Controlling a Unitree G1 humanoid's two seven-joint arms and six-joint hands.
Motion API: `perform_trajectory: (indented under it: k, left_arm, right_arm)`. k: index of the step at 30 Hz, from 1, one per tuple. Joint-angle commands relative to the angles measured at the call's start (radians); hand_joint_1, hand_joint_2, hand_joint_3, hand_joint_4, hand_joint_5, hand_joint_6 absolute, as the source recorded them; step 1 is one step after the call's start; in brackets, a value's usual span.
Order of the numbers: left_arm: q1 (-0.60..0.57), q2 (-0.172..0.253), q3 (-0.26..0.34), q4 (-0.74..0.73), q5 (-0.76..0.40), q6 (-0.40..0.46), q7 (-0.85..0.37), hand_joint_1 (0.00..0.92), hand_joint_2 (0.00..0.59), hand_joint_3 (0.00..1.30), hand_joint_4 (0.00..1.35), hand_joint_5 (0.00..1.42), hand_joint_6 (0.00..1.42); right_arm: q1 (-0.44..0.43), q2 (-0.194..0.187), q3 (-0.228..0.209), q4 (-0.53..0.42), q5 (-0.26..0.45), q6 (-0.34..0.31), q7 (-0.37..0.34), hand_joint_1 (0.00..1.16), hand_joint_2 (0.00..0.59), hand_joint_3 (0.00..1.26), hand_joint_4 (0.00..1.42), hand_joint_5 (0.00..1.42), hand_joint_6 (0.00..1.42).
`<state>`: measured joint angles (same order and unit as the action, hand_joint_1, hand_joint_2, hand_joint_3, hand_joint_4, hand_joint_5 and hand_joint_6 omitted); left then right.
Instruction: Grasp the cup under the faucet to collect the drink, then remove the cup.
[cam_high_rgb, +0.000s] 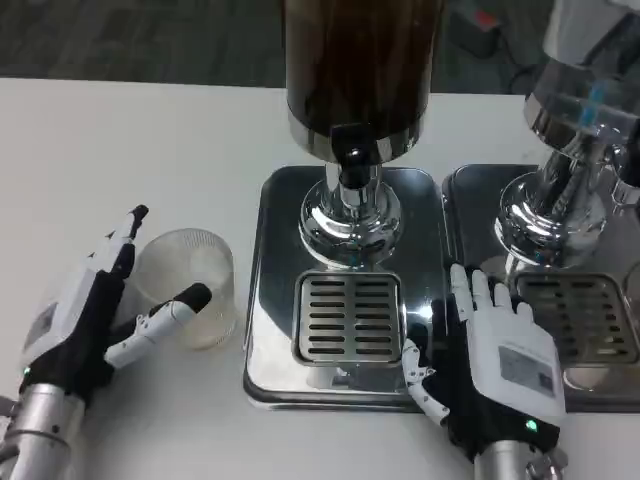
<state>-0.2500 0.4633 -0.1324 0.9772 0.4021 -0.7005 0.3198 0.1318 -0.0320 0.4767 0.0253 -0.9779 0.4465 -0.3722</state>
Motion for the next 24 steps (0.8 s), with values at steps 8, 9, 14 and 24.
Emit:
perform_trajectory:
  k: [8,9,14,24]
  left_arm:
    - [-0.030,-0.016,0.001,0.053,-0.027,-0.082,-0.055,0.039,0.000,0.00,0.00,0.10,0.06]
    - [-0.032,-0.018,0.000,0.054,-0.026,-0.087,-0.053,0.044,0.000,0.00,0.00,0.12,0.06]
    - [-0.039,-0.019,-0.002,0.059,-0.020,-0.096,-0.036,0.103,0.004,0.00,0.00,0.18,0.12]
    - [-0.050,-0.014,-0.009,0.062,0.017,-0.099,0.032,0.301,0.083,0.09,0.31,0.57,0.68]
  right_arm:
    - [0.011,0.003,-0.003,-0.008,0.012,0.006,-0.011,0.31,0.518,0.03,0.00,0.00,0.00]
    - [0.011,0.003,-0.004,-0.009,0.012,0.006,-0.010,0.31,0.518,0.03,0.00,0.00,0.00]
    - [0.010,0.007,-0.004,-0.007,0.013,0.006,-0.014,0.31,0.518,0.03,0.00,0.00,0.00]
    - [0.010,0.010,-0.006,-0.005,0.014,0.012,-0.010,0.31,0.518,0.03,0.00,0.00,0.00]
